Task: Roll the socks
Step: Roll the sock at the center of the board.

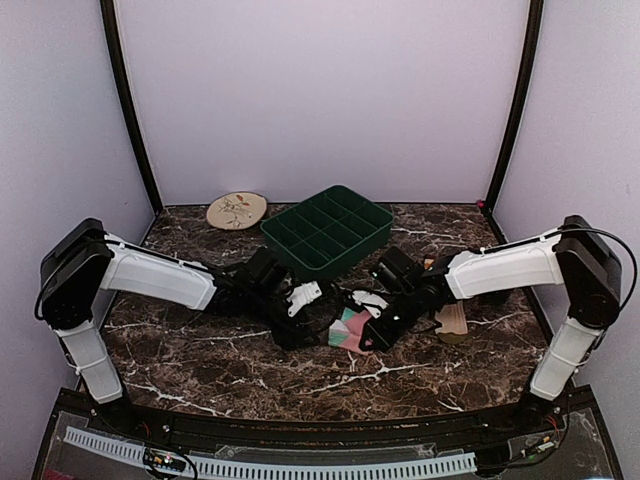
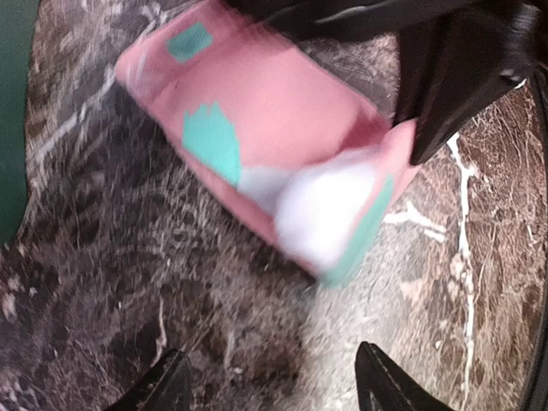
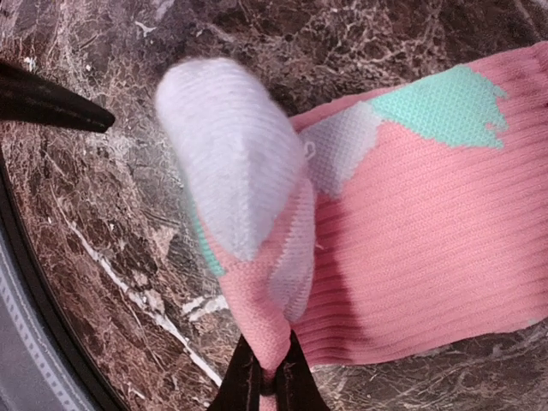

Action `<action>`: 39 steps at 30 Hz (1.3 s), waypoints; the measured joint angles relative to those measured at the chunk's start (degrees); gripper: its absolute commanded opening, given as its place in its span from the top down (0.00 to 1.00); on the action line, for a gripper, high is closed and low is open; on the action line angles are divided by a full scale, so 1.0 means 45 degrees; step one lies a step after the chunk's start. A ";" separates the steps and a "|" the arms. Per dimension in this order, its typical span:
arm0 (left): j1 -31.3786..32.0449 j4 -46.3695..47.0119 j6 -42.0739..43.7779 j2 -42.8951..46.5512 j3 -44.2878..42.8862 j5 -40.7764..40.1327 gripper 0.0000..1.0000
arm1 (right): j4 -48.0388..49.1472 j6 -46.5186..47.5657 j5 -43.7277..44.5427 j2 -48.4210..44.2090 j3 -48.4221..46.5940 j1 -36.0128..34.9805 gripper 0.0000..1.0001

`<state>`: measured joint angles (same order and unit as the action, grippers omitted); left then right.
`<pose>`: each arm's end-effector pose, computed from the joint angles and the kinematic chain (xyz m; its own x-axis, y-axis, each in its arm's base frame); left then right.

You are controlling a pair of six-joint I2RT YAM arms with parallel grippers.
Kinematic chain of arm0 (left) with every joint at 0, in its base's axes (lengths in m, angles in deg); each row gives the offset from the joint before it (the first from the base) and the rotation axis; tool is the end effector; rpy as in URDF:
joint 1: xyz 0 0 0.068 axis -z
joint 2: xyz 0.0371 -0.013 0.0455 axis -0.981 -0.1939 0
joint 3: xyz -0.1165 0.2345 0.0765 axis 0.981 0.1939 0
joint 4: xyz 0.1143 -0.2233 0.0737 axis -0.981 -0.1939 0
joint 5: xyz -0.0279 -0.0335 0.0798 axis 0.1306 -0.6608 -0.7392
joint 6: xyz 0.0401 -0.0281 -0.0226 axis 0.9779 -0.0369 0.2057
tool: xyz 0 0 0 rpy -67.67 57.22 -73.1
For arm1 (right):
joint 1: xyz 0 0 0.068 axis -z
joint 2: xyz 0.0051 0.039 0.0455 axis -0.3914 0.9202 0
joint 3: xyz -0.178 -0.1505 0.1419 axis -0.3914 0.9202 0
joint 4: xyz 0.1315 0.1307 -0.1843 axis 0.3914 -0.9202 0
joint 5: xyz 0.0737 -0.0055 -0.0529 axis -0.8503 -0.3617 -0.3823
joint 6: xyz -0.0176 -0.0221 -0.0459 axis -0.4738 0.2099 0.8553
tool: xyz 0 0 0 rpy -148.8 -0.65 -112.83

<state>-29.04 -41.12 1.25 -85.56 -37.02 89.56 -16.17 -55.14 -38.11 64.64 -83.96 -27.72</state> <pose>0.2275 -0.2854 0.1599 -0.2952 0.6417 -0.7079 0.9363 0.3419 -0.0806 0.1968 0.2563 0.1610 -0.6576 -0.6369 -0.4025 -0.7517 0.5910 0.2929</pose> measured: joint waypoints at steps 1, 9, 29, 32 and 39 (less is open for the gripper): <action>0.0262 0.0403 0.0063 0.0141 0.0199 -0.0384 0.35 | -0.0141 -0.0015 -0.0437 0.0204 -0.0165 0.0165 1.00; 0.2016 0.3337 0.1462 0.0869 0.2006 -0.3123 0.35 | -0.1132 -0.0389 -0.3264 0.1345 -0.1200 0.0874 1.00; 0.4167 0.8786 0.7091 0.0889 0.3866 -0.6290 0.39 | -0.0957 -0.2584 -0.6727 0.1724 -0.0209 0.2011 1.00; 0.4435 0.8806 0.7650 0.0884 0.4070 -0.6280 0.39 | -0.0903 -0.2715 -0.7082 0.1753 -0.0170 0.2181 1.00; 0.4663 0.8869 0.8723 0.0262 0.4051 -0.6581 0.38 | -0.0957 -0.2739 -0.7582 0.1817 -0.0170 0.2293 1.00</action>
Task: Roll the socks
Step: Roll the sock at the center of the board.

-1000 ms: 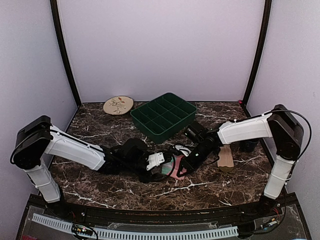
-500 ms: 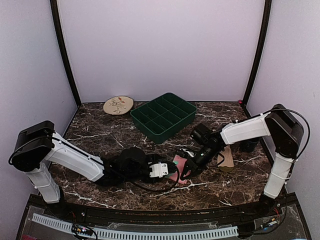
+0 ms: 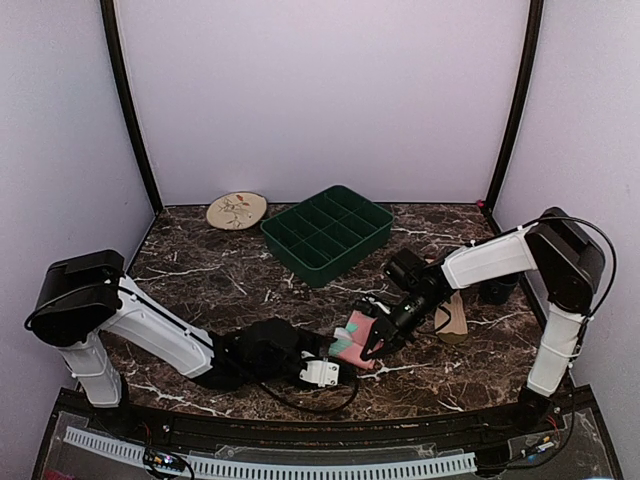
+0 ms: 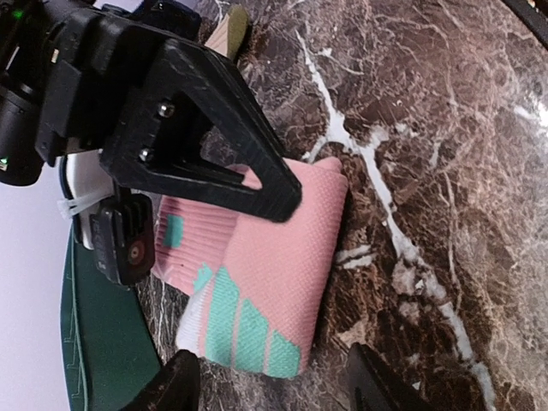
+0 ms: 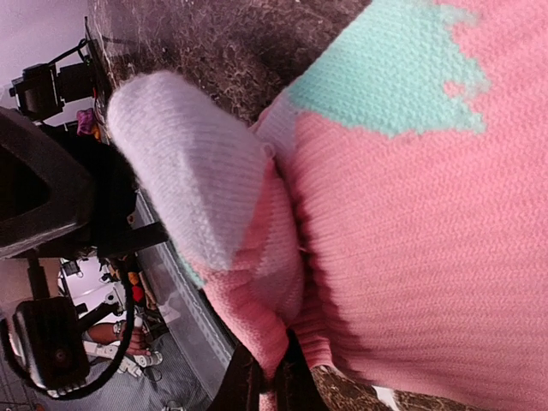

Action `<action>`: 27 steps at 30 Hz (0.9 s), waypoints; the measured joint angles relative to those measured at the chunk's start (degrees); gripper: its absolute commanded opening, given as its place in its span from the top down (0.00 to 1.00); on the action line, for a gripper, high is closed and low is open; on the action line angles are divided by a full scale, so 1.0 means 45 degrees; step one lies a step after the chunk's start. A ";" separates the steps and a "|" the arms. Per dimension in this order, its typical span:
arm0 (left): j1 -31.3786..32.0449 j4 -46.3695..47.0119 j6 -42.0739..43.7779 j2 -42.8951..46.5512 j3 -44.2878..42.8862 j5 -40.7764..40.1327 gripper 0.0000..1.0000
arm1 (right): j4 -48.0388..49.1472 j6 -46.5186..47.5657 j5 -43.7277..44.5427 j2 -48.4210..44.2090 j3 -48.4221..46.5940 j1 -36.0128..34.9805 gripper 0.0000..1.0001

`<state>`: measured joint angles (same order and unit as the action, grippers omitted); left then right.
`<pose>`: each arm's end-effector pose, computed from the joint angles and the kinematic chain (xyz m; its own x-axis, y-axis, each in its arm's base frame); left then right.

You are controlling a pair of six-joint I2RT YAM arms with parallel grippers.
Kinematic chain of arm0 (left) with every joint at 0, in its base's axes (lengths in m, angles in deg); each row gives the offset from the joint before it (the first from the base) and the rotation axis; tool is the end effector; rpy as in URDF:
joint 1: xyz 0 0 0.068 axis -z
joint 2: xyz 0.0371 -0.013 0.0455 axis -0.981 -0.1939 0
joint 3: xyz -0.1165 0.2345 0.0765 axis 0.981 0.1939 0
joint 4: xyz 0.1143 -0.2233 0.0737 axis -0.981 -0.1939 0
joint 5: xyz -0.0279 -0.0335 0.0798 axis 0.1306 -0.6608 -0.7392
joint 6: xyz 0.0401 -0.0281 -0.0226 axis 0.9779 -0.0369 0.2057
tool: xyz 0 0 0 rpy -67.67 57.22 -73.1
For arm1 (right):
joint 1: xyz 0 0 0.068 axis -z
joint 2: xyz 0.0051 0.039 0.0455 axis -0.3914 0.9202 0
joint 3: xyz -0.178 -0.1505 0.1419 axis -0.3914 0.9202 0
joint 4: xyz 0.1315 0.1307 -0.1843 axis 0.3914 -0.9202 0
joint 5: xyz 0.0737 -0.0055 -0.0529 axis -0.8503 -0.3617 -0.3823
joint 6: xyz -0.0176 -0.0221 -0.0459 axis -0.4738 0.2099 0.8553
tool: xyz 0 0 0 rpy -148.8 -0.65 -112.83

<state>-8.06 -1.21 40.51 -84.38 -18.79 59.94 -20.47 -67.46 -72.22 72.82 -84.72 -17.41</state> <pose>0.1183 -0.3159 0.1381 0.5779 0.6381 -0.5087 0.6497 0.0175 0.7600 0.2254 0.2280 0.1293 -0.8782 -0.4783 0.0104 -0.2914 0.5521 0.7812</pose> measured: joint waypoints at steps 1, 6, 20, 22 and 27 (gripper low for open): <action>0.0005 0.0000 0.0083 -0.0180 -0.0053 -0.0087 0.38 | -0.0015 0.0000 -0.0019 0.0005 0.0000 0.0000 1.00; 0.0005 0.0228 0.0486 -0.1190 -0.0500 -0.0738 0.35 | -0.0010 0.0019 -0.0185 0.0039 0.0039 0.0000 1.00; 0.0019 0.1001 0.1273 -0.1928 -0.1035 -0.1734 0.32 | 0.0112 -0.0121 -0.0539 0.0209 0.0233 -0.0131 1.00; 0.0029 0.1035 0.1326 -0.1928 -0.1020 -0.1753 0.31 | 0.0146 -0.0155 -0.0612 0.0321 0.0233 -0.0175 1.00; 0.0063 0.1093 0.1379 -0.1914 -0.0996 -0.1700 0.30 | 0.0301 -0.0306 -0.0714 0.0627 0.0233 -0.0277 1.00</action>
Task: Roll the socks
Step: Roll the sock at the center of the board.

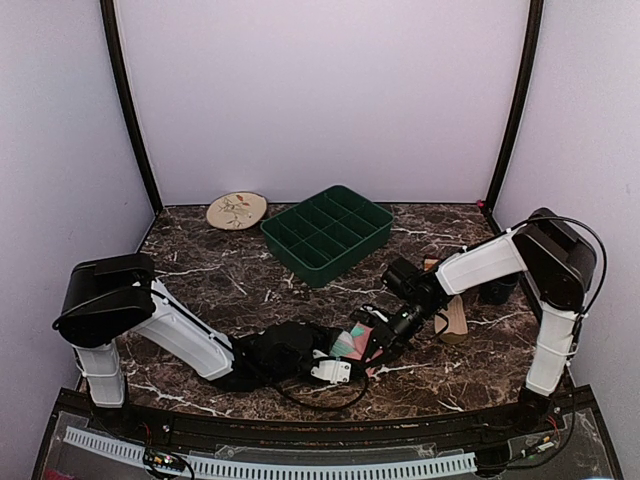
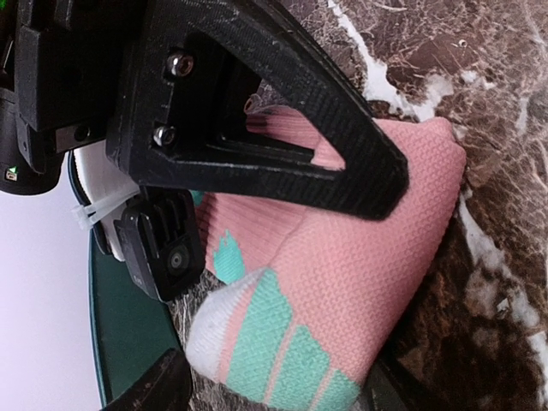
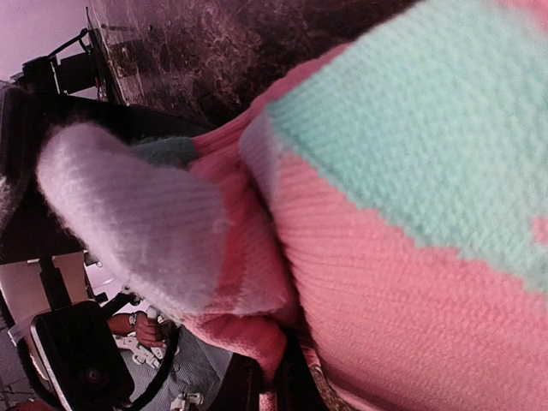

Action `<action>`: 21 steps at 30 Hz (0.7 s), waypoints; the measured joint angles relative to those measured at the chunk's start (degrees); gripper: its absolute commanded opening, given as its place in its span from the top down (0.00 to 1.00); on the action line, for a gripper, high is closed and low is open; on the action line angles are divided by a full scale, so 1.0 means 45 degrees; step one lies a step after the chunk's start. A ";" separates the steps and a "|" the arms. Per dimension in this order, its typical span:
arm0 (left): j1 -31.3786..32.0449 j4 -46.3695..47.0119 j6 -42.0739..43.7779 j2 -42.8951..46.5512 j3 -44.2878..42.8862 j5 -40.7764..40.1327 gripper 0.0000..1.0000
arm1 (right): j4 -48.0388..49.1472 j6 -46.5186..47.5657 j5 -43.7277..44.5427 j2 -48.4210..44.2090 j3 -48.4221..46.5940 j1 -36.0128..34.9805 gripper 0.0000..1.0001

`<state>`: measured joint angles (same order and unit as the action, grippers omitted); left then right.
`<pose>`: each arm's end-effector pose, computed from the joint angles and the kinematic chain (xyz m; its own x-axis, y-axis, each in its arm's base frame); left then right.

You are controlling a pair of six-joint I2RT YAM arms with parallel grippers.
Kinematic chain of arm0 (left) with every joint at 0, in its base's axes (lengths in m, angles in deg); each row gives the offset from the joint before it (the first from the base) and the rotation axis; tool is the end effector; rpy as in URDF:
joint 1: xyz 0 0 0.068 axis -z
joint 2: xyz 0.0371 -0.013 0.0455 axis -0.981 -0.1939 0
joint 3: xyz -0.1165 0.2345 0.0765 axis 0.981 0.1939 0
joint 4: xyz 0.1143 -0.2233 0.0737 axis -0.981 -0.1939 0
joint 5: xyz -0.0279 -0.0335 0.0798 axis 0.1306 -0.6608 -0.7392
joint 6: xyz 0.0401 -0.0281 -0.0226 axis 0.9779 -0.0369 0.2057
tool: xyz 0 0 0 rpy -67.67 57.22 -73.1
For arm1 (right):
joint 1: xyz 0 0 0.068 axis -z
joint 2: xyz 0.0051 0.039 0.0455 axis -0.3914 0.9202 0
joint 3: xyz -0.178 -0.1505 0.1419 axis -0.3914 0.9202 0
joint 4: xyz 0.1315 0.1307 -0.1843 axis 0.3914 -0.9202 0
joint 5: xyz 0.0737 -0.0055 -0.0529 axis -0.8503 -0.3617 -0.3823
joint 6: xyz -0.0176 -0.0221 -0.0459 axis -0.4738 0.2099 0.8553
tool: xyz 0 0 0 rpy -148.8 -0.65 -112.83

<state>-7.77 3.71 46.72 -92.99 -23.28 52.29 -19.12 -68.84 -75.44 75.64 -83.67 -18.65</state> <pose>0.1286 -0.3373 0.1179 0.5887 0.7103 -0.3858 0.5395 0.0102 0.8419 0.2179 0.2322 0.1126 -0.8647 -0.4952 0.0838 -0.2341 0.5450 0.8051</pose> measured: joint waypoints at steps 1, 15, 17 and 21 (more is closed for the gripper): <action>0.0000 -0.0005 -0.0005 0.0015 0.0010 0.0034 0.30 | 0.0024 -0.0039 -0.0029 0.0015 0.0000 0.0000 1.00; -0.0005 -0.1200 -0.0073 0.0379 -0.0112 0.1282 0.39 | 0.0019 -0.0102 -0.0180 0.0024 -0.0005 -0.0044 1.00; -0.0005 -0.1666 -0.0117 0.0384 -0.0364 0.1443 0.39 | 0.0005 -0.0102 -0.0185 0.0024 -0.0005 -0.0058 1.00; -0.0005 -0.2220 -0.0141 0.0384 -0.0675 0.1642 0.45 | -0.0087 -0.0092 -0.0189 0.0024 -0.0005 -0.0058 1.00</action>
<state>-7.79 -6.28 46.08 -91.26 -26.31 59.68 -19.51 -69.26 -76.29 75.75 -83.70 -18.91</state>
